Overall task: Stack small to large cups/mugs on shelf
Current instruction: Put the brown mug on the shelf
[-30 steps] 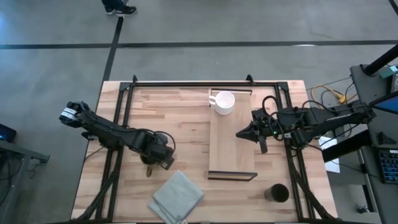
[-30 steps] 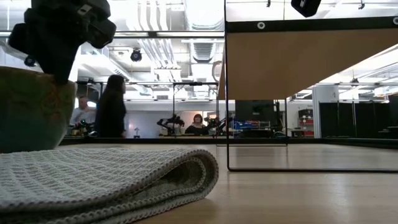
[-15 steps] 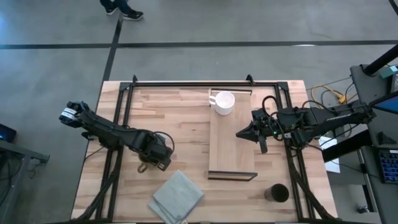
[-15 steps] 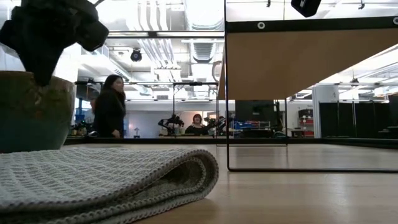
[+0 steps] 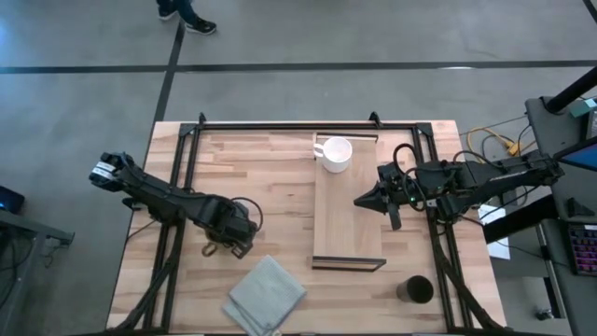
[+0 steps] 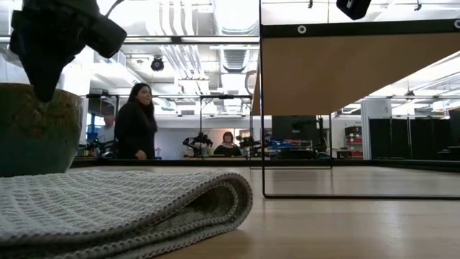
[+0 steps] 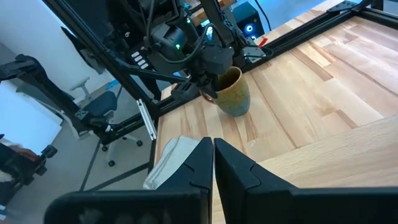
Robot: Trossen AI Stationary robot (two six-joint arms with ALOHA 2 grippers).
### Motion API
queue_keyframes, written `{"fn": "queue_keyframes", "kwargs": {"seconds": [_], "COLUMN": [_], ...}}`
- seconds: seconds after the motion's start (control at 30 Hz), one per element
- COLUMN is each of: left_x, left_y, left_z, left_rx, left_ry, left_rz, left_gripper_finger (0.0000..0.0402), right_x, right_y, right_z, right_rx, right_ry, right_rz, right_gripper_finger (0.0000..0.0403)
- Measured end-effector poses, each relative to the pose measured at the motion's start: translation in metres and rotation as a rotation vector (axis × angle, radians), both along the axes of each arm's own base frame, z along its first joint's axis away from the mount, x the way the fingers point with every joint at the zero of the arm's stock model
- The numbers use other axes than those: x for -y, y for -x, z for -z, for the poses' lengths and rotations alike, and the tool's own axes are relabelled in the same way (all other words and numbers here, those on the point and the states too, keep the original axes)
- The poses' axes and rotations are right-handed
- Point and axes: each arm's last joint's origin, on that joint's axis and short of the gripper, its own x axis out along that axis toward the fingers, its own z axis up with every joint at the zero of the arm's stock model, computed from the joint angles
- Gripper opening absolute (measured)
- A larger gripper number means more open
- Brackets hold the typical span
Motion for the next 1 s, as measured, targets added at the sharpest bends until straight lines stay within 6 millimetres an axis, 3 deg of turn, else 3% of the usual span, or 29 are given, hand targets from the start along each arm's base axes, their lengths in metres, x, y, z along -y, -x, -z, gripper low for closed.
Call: {"fn": "queue_keyframes", "kwargs": {"seconds": [0.17,0.6,1.0], "left_x": [-0.001,-0.019,-0.027], "left_y": [-0.004,-0.025,-0.046], "left_z": [-0.006,-0.048,-0.066], "left_rx": [0.027,0.212,0.369], "left_ry": [-0.012,-0.071,-0.089], "left_rz": [0.011,0.065,0.133], "left_gripper_finger": [0.0005,0.0002,0.0001], "right_x": [0.0,0.0,0.0], "right_y": [0.0,0.0,0.0], "right_z": [0.0,0.0,0.0], "right_rx": [0.001,0.002,0.002], "right_ry": [0.001,0.007,0.007], "right_rz": [0.0,-0.002,-0.001], "right_gripper_finger": [0.0009,0.0009,0.0009]}}
